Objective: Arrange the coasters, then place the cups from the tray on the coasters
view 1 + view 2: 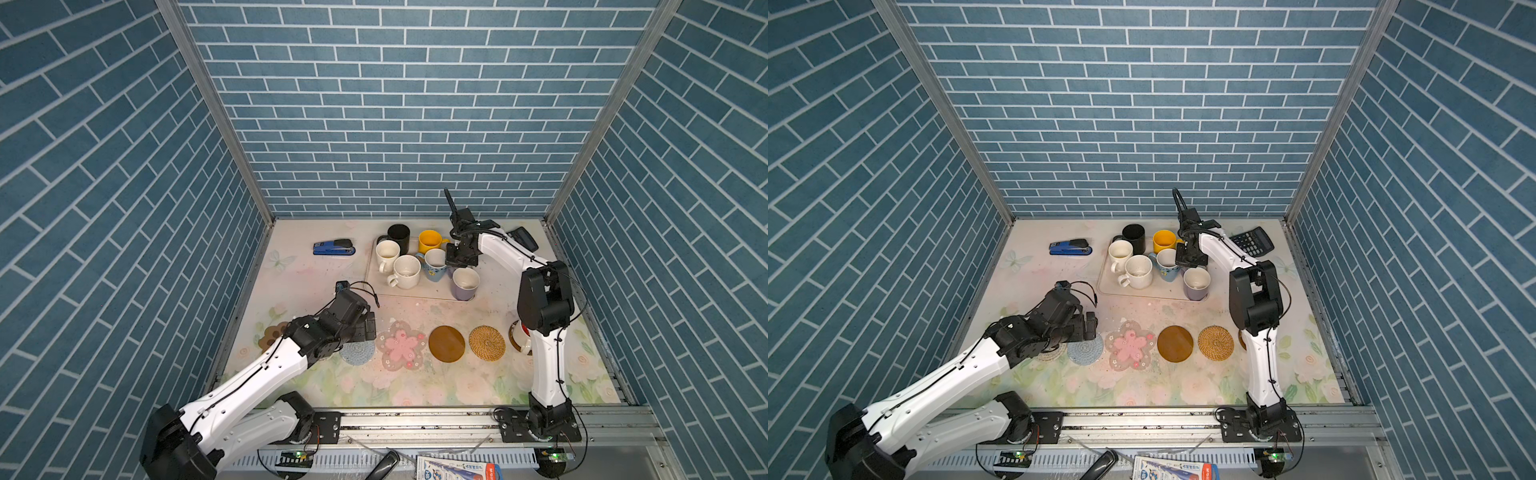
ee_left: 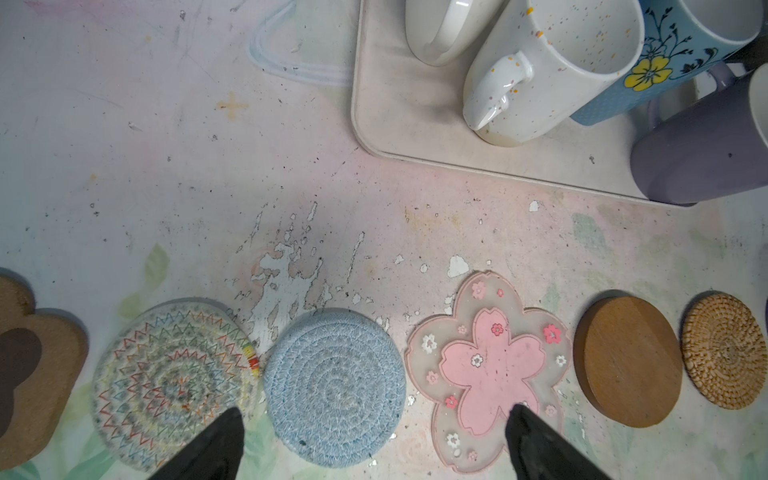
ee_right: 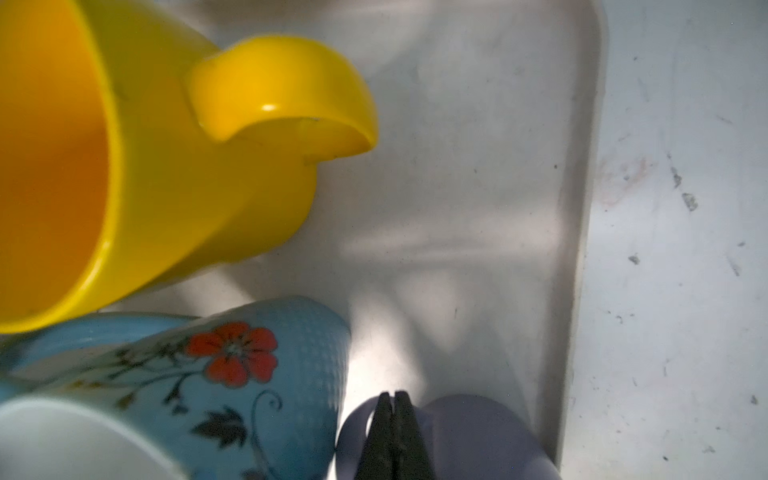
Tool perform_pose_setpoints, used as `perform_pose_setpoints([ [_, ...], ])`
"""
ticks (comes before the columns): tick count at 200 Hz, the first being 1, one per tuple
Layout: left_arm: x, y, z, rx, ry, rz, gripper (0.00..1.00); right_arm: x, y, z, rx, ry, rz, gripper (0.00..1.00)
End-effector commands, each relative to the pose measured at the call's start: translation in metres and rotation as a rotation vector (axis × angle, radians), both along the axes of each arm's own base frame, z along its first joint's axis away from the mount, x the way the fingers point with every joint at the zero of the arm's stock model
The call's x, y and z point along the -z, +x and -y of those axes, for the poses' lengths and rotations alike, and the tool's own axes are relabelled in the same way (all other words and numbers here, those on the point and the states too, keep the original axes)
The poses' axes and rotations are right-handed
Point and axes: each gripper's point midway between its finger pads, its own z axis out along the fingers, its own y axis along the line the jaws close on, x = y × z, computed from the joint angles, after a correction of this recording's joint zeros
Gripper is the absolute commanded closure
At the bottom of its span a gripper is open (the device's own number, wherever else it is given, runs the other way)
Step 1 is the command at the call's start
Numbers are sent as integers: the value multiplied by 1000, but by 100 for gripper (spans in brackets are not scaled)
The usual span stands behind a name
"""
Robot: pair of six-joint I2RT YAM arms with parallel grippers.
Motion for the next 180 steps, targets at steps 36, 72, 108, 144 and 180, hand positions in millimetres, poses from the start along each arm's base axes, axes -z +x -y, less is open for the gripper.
perform_pose_setpoints([
  [36,9,0,3,-13,-29,-14,1,-10,-25,1,-30,13,-21,100],
  [72,8,2,5,-8,-25,-18,1,-8,-30,-2,-38,37,-30,100],
  [108,6,3,7,-4,-29,-16,1,-5,-32,-2,-45,36,-37,100],
  [144,2,5,6,-5,-21,-12,1,-21,-26,3,-51,11,0,100],
  [180,-1,7,6,-7,-6,-12,1,-45,-17,2,-53,22,48,100],
])
